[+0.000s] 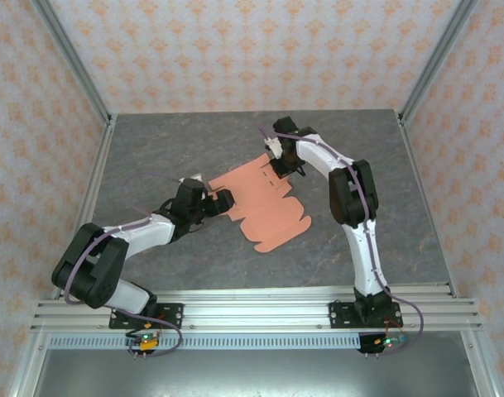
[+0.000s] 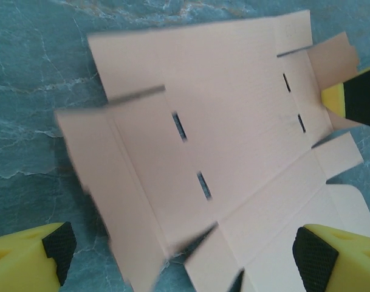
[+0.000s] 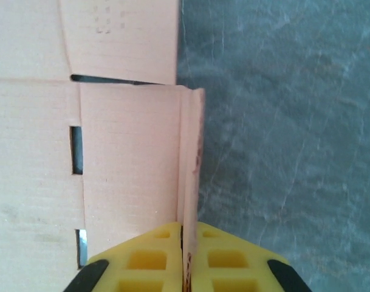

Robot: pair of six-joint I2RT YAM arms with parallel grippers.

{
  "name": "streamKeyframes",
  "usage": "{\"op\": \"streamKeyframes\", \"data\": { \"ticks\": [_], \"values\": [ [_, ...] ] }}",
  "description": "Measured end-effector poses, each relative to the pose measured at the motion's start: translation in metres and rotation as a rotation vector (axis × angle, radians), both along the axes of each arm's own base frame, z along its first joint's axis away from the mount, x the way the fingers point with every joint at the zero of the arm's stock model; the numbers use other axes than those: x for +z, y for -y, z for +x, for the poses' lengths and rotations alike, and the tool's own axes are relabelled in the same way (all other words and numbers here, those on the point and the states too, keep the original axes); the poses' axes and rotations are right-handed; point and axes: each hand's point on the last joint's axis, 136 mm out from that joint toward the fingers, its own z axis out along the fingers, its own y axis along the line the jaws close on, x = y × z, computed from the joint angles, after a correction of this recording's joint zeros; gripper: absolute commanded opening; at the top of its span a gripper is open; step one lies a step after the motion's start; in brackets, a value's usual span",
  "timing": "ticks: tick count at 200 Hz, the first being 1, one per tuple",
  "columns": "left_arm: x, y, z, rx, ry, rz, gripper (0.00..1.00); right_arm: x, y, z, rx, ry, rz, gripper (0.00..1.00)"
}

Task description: Fold the paper box

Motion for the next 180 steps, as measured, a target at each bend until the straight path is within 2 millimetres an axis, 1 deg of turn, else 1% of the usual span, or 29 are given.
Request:
{"op": "streamKeyframes", "data": {
  "ticks": [21, 51, 63, 77, 102, 119, 140, 158, 168, 180],
  "values": [
    [-0.001, -0.001, -0.002, 0.000, -0.006, 0.009, 0.97, 0.014, 0.003, -0.011, -0.025, 0.046, 0.037, 0.08],
    [-0.004, -0.004, -0.003, -0.007, -0.020, 0.020, 0.93, 0.048, 0.005, -0.018, -0.084, 0.160, 0.127, 0.08],
    [-0.005, -0.006, -0.002, -0.010, -0.024, 0.016, 0.87, 0.060, 0.005, -0.018, -0.116, 0.211, 0.169, 0.08],
    [-0.010, -0.008, 0.000, -0.007, -0.040, 0.005, 0.80, 0.068, 0.005, -0.020, -0.145, 0.256, 0.214, 0.09],
    [-0.025, -0.012, 0.002, -0.010, -0.079, -0.001, 0.67, 0.066, 0.007, -0.033, -0.171, 0.284, 0.273, 0.09],
    [-0.031, -0.015, 0.002, -0.011, -0.095, -0.002, 0.64, 0.061, 0.008, -0.041, -0.174, 0.290, 0.293, 0.10],
    [-0.027, -0.019, 0.007, -0.006, -0.072, -0.005, 0.60, 0.056, 0.009, -0.049, -0.167, 0.303, 0.319, 0.10],
    [-0.023, -0.020, 0.011, -0.009, -0.047, -0.003, 0.45, 0.054, 0.010, -0.058, -0.156, 0.317, 0.345, 0.11],
    [-0.020, -0.020, 0.013, -0.022, -0.028, 0.009, 0.40, 0.054, 0.010, -0.063, -0.155, 0.324, 0.365, 0.11],
    [-0.019, -0.019, 0.014, -0.030, -0.018, 0.010, 0.36, 0.056, 0.011, -0.067, -0.156, 0.332, 0.396, 0.11]
  ]
}}
